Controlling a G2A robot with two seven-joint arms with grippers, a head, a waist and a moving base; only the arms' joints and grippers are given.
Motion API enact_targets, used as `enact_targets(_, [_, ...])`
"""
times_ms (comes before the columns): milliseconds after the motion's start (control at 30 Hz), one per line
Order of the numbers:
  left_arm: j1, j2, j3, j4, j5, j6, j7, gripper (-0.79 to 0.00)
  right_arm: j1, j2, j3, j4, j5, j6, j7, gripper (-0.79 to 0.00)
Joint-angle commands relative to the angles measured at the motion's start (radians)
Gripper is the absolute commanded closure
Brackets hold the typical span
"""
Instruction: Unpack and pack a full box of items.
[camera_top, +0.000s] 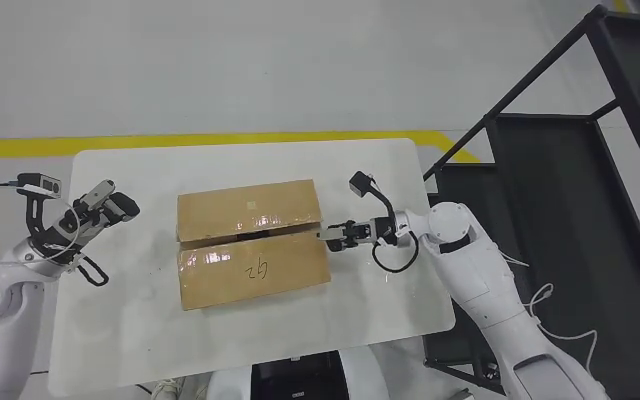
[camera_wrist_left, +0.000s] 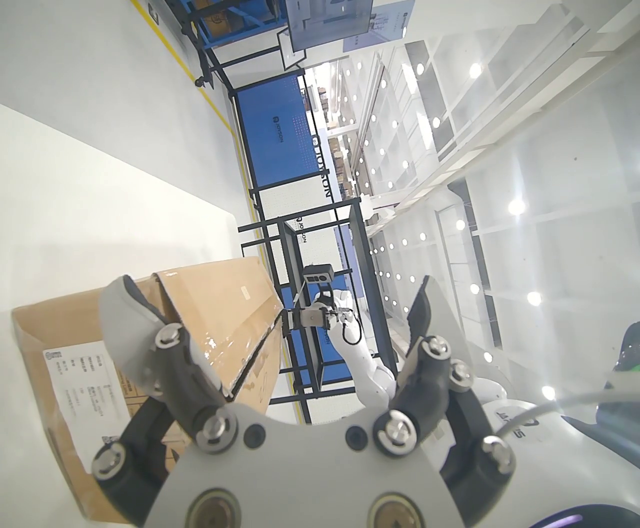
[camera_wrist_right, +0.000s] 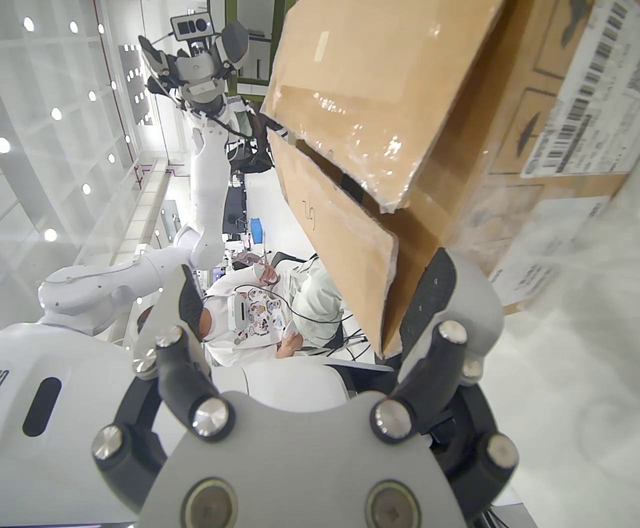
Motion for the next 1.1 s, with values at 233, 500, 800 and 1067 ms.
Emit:
enact_targets(233, [0.004, -0.002, 0.003, -0.010, 0.008, 0.012, 0.021, -0.785, -0.036, 0.013, 0.011, -0.086, 0.118, -0.013, 0.107, -0.785])
enact_targets(500, [0.011, -0.008, 0.009, -0.033, 0.025, 0.026, 0.041, -0.785, -0.074, 0.028, 0.026, -0.159, 0.209, -0.036, 0.228, -0.785])
enact_targets(800, [0.010, -0.013, 0.013, -0.038, 0.035, 0.028, 0.037, -0.785, -0.076, 0.034, -0.016, -0.204, 0.227, -0.043, 0.269, -0.785])
enact_targets(1067, [0.005, -0.017, 0.021, -0.035, 0.052, 0.035, 0.025, -0.785, -0.077, 0.038, -0.059, -0.272, 0.232, -0.052, 0.281, -0.785])
